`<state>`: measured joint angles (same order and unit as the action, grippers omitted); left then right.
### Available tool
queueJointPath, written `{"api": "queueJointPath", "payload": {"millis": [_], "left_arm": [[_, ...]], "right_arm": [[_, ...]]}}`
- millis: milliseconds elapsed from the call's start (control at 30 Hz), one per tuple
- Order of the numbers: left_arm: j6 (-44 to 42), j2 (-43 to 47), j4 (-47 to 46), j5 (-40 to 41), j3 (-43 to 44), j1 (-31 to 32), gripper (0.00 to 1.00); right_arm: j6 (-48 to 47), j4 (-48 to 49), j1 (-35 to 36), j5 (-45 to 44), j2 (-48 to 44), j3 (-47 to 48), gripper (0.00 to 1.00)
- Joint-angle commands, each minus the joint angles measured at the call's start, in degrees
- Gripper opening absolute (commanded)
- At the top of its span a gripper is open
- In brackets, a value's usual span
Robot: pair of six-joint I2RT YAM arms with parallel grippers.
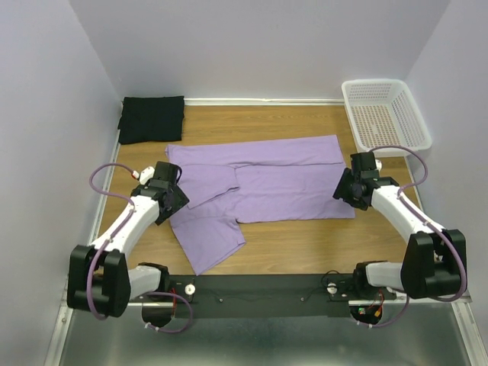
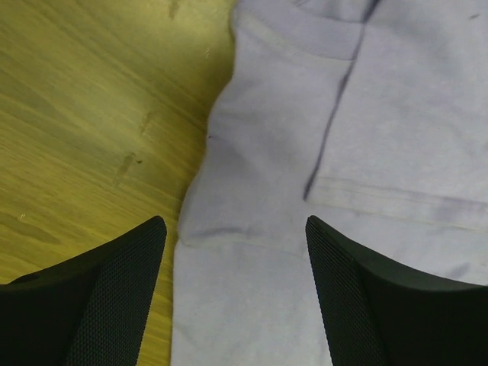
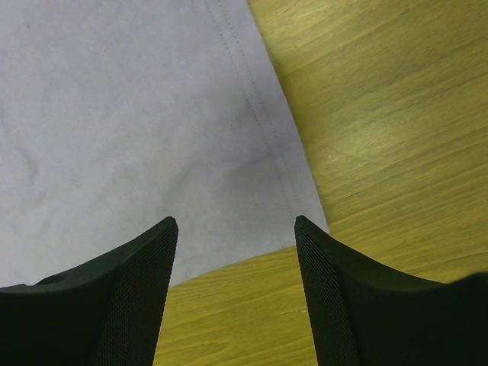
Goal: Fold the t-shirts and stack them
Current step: Fold the tshirt
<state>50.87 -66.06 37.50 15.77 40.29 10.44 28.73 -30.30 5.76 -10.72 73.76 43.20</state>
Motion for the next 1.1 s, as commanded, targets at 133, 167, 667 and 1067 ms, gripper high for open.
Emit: {"api": "queueJointPath", "payload": {"millis": [133,167,667,1067], "left_arm": [[1.77,-6.97,3.81,1.73,1.81,-0.68,0.74],[1.95,-6.97,4.07,1.63,1.81,-0.68,0.72],[2.65,-13.65,7.41,-0.66,3.82,-0.68,0.56],[2.39,-16.12,8.21,-0.47,4.62,-0.86,0.14]], "right_arm": [[1.68,-1.69,-1.1,-2.64,1.74,-0.22,0.68],[1.77,-1.69,-1.45,-2.55,1.92,-0.31,0.68],[2.47,-1.34,-2.42,0.7,3.41,2.59,0.65],[1.86,-0.11,-2.77,-0.79,1.65,1.1,0.65]]}}
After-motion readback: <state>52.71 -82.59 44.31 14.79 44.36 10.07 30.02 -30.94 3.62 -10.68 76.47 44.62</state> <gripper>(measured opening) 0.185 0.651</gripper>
